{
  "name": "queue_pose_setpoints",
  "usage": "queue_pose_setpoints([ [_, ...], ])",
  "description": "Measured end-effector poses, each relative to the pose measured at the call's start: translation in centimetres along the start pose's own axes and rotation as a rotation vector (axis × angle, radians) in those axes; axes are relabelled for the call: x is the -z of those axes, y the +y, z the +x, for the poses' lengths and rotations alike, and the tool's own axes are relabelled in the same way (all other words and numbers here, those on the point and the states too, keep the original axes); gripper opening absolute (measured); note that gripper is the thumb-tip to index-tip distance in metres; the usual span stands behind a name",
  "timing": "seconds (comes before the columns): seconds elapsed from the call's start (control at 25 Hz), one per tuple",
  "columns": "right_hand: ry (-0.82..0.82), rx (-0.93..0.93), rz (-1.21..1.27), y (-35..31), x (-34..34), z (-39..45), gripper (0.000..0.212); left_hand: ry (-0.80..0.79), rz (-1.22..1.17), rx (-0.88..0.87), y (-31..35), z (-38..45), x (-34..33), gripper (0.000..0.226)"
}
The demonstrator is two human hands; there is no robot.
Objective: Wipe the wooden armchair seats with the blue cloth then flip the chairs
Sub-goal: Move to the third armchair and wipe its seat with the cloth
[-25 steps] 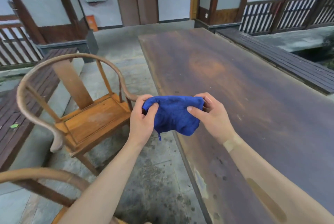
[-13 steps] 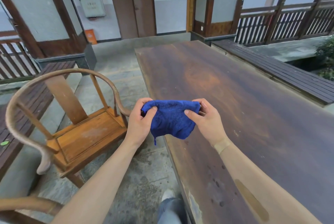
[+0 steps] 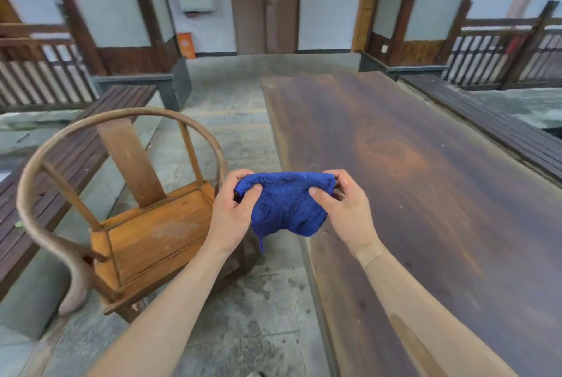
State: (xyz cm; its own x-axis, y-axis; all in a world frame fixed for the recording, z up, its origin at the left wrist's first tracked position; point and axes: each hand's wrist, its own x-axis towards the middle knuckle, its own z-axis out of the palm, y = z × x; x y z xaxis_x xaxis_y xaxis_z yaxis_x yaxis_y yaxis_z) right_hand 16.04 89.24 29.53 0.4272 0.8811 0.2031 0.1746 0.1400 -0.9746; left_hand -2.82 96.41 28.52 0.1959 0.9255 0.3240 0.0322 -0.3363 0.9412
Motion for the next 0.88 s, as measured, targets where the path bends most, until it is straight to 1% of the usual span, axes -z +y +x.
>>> queue_pose_setpoints([
  [0.12,-0.17,-0.034,0.013,1.6,-9.3,7.6,0.019,0.165,0.035,0.029,-3.5,5.5,6.8,0.024],
  [0.16,-0.183,-0.032,0.016,1.7,-10.4,8.6,0.02,0.171,0.049,0.033,-3.7,6.2,7.7,0.024],
  [0.2,-0.224,-0.026,0.016,1.9,-12.9,10.3,0.019,0.207,0.067,0.048,-4.6,7.4,9.6,0.023],
  [0.28,-0.347,-0.009,0.014,3.0,-19.3,13.7,0.018,0.313,0.087,0.084,-7.0,9.6,14.3,0.023],
  [0.44,-0.48,0.039,0.049,4.1,-27.6,17.3,0.026,0.444,0.131,0.133,-9.6,12.0,20.2,0.023],
  [0.56,-0.585,0.027,0.096,5.3,-32.8,19.3,0.033,0.538,0.143,0.166,-10.7,13.5,23.4,0.025],
  [0.76,-0.726,0.087,0.072,6.3,-39.2,23.8,0.022,0.647,0.18,0.212,-13.2,16.3,27.1,0.02],
  [0.88,-0.77,0.132,0.065,6.8,-41.6,27.5,0.023,0.684,0.198,0.204,-14.2,19.4,28.0,0.018],
])
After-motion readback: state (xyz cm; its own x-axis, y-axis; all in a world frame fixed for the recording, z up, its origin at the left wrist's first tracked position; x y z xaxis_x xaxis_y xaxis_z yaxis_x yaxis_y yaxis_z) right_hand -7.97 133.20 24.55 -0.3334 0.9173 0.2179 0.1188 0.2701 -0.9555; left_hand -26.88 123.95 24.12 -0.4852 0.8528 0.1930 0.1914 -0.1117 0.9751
